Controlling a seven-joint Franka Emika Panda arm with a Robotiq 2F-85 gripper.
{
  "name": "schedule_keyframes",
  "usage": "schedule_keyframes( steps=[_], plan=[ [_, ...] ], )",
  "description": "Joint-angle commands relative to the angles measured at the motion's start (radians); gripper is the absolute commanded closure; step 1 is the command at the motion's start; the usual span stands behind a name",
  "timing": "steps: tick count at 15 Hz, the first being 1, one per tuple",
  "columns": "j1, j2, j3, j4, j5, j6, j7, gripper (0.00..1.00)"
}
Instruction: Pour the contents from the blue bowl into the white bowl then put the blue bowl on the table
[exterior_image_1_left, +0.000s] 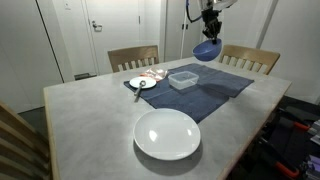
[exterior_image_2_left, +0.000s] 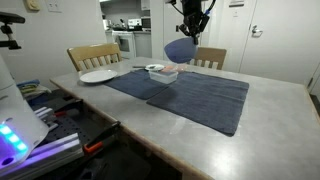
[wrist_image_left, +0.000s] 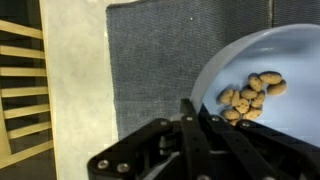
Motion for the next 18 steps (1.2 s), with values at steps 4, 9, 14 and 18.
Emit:
schedule_keyframes(
  steps=[4, 9, 14, 18],
  plan=[
    [0.065, 0.032, 0.036, 0.025, -0.09, -0.069, 0.081, 0.99],
    [0.112, 0.073, 0.049, 0.029, -0.125, -0.072, 0.16, 0.99],
    [0.153, 0.105, 0.047, 0.058, -0.181, -0.092, 0.216, 0.99],
    [0.173, 0.13, 0.044, 0.091, -0.233, -0.11, 0.238, 0.99]
  ],
)
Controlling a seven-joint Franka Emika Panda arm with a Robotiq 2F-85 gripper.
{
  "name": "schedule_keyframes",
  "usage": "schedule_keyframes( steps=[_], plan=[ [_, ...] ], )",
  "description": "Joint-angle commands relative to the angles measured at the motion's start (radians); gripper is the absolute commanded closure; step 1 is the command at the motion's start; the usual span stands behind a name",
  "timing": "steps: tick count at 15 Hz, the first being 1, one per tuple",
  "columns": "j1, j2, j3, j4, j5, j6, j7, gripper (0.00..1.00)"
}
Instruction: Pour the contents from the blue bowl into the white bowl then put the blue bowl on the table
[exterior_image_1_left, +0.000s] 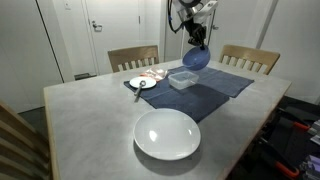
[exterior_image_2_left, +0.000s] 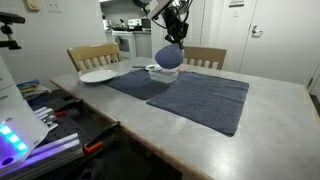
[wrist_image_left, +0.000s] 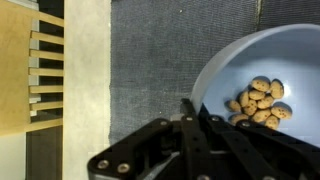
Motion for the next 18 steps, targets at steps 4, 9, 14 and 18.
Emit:
schedule_keyframes(
  steps=[4, 9, 14, 18],
  plan=[
    [0.023, 0.065, -0.002, 0.089, -0.1, -0.058, 0.026, 0.99],
    [0.039, 0.099, 0.002, 0.129, -0.18, -0.094, 0.037, 0.99],
    [0.06, 0.125, 0.011, 0.166, -0.249, -0.146, 0.039, 0.99],
    [0.084, 0.141, 0.025, 0.192, -0.275, -0.222, 0.035, 0.99]
  ],
)
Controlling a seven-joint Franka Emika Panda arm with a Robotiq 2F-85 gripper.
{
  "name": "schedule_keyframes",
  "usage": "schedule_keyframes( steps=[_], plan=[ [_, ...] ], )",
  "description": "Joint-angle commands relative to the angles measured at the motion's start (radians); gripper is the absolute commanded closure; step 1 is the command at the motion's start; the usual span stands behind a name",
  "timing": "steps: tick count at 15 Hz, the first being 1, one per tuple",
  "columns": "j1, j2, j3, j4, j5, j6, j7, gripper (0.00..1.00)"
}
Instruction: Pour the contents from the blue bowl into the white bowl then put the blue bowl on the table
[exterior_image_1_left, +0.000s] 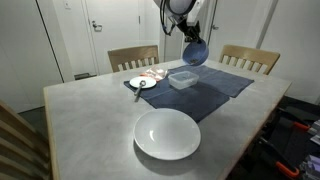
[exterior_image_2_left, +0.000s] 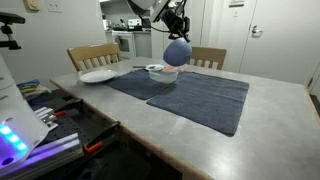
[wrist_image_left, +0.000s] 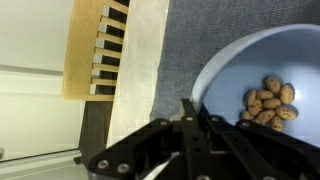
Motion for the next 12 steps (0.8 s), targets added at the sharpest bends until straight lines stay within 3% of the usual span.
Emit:
schedule_keyframes(
  steps=[1, 12],
  plan=[
    [0.018, 0.03, 0.025, 0.053, -0.031, -0.097, -0.002, 0.99],
    [0.076, 0.105, 0.074, 0.136, -0.076, -0.285, -0.005, 0.99]
  ],
)
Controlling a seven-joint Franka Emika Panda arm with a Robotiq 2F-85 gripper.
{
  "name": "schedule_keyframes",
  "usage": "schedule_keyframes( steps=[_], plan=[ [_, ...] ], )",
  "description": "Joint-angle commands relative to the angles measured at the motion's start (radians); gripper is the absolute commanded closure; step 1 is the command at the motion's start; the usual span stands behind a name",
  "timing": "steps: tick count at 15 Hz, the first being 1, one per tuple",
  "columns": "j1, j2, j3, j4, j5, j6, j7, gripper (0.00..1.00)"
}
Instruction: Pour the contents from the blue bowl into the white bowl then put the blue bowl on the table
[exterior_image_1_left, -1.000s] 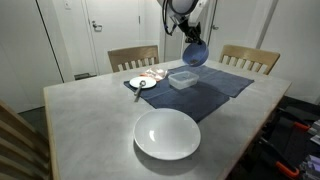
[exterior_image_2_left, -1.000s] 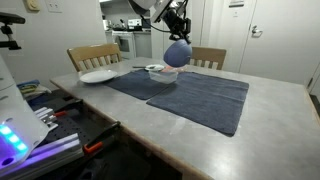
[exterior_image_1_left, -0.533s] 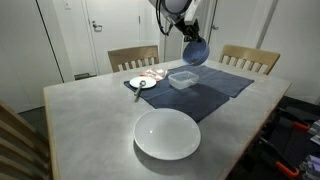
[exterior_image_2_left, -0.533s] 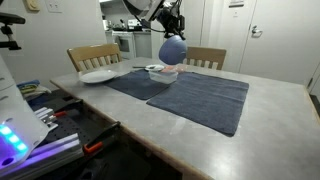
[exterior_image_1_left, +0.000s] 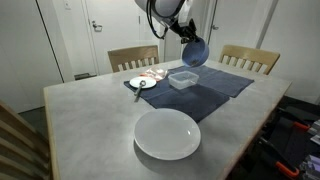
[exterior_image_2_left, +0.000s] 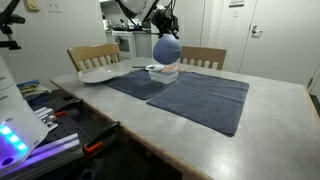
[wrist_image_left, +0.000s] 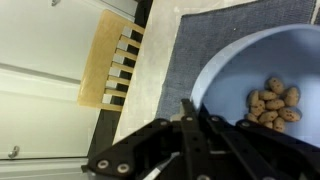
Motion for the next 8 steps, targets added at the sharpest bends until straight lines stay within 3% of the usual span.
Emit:
schedule_keyframes(
  steps=[1, 8],
  plan=[
    [0.015, 0.048, 0.014, 0.061, -0.038, -0.074, -0.004, 0.99],
    [0.048, 0.093, 0.021, 0.085, -0.121, -0.131, 0.01, 0.99]
  ],
)
